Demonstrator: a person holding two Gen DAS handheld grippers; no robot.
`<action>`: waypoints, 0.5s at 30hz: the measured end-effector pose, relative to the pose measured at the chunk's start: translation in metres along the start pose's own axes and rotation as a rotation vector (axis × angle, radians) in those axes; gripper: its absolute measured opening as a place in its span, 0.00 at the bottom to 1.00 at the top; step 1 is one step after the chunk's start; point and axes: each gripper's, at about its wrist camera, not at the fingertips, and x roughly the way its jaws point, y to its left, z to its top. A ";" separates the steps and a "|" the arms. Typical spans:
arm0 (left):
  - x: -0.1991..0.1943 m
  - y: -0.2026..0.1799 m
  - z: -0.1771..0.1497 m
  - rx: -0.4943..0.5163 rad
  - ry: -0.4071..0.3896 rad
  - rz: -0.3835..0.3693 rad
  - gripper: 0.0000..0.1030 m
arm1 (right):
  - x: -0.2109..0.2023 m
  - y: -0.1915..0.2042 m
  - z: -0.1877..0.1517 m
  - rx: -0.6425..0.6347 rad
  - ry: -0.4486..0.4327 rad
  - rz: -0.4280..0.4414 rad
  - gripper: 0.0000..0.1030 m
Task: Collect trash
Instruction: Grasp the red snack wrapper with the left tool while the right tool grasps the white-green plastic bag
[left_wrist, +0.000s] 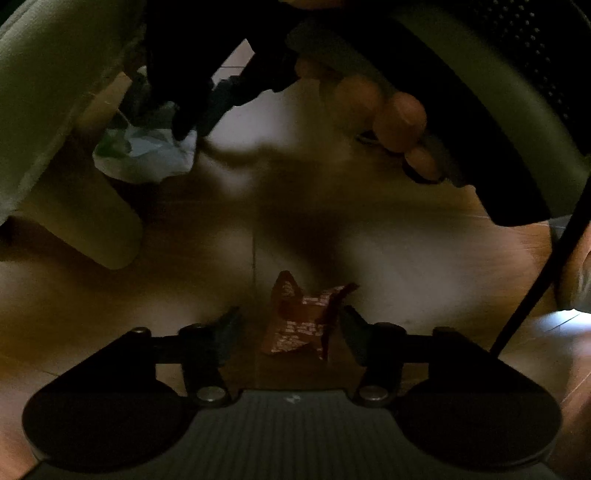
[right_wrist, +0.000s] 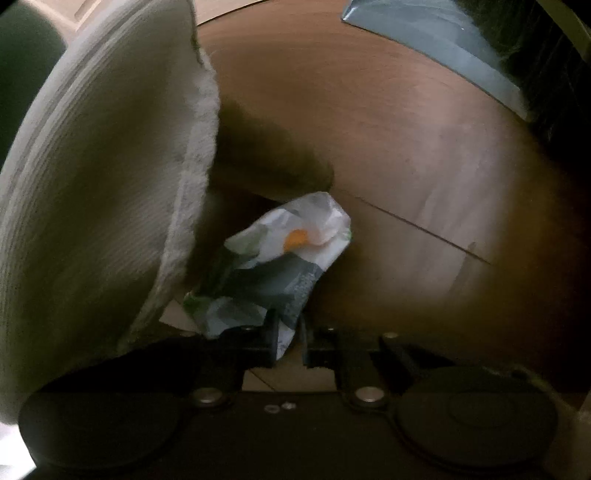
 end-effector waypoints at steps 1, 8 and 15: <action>-0.002 -0.001 0.000 0.003 -0.001 -0.005 0.41 | -0.003 -0.001 0.000 0.000 -0.014 0.007 0.07; -0.010 0.008 0.001 -0.007 -0.018 -0.028 0.27 | -0.031 0.001 -0.021 -0.034 -0.042 -0.037 0.01; -0.029 0.029 -0.023 -0.009 -0.004 -0.023 0.27 | -0.042 0.014 -0.060 -0.191 0.041 -0.107 0.00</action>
